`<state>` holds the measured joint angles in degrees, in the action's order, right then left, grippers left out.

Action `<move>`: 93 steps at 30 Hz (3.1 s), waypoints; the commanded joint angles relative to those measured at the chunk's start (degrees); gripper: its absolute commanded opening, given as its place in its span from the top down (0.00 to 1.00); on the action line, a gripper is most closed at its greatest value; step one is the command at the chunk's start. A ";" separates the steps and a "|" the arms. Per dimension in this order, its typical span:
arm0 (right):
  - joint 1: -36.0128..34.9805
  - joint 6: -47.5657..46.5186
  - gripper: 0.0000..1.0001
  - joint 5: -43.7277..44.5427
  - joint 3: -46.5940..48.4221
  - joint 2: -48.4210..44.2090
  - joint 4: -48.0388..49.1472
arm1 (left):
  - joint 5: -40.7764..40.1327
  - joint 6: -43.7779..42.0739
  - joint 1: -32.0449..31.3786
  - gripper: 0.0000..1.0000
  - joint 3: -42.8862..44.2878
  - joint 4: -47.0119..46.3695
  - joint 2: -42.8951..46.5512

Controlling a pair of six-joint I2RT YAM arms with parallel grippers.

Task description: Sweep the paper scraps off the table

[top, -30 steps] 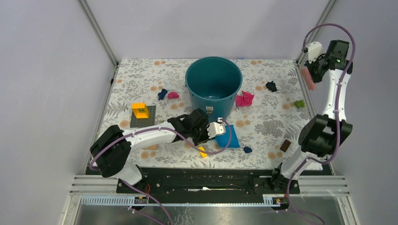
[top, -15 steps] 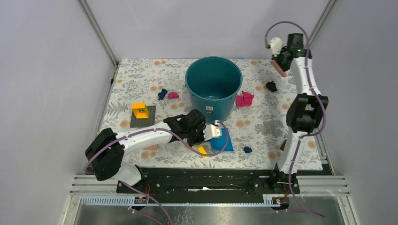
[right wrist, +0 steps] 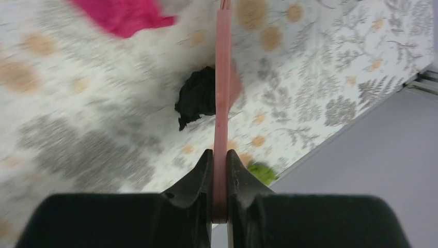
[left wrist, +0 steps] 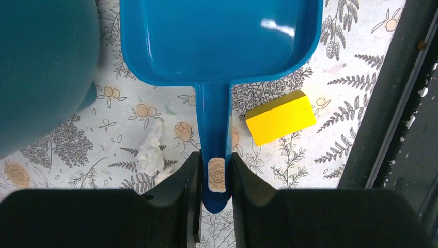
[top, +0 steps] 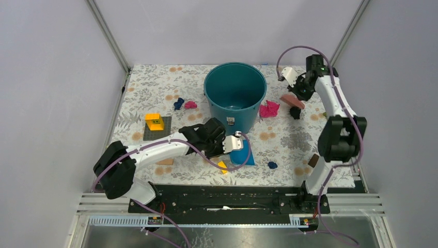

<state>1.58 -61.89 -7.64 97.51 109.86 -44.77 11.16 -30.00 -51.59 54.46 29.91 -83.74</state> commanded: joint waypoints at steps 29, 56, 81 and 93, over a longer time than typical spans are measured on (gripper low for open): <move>-12.54 0.49 1.00 -27.91 -14.80 -34.84 -40.65 | 0.19 -3.12 3.85 1.00 0.48 0.36 0.15; -13.92 13.30 1.00 5.90 -6.77 -17.11 -26.74 | -1.65 -4.10 4.89 1.00 0.88 -0.88 -0.46; 11.99 17.73 1.00 17.10 10.77 -11.29 -19.26 | -4.23 6.10 -1.94 1.00 11.52 -2.58 -6.96; 15.82 19.74 1.00 21.45 12.91 1.74 -5.28 | -7.18 10.55 -3.58 1.00 20.21 -1.19 -17.37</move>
<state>17.74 -44.42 12.64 106.96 108.27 -54.81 5.56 -21.76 -54.74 69.73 29.17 -99.07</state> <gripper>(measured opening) 0.142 0.263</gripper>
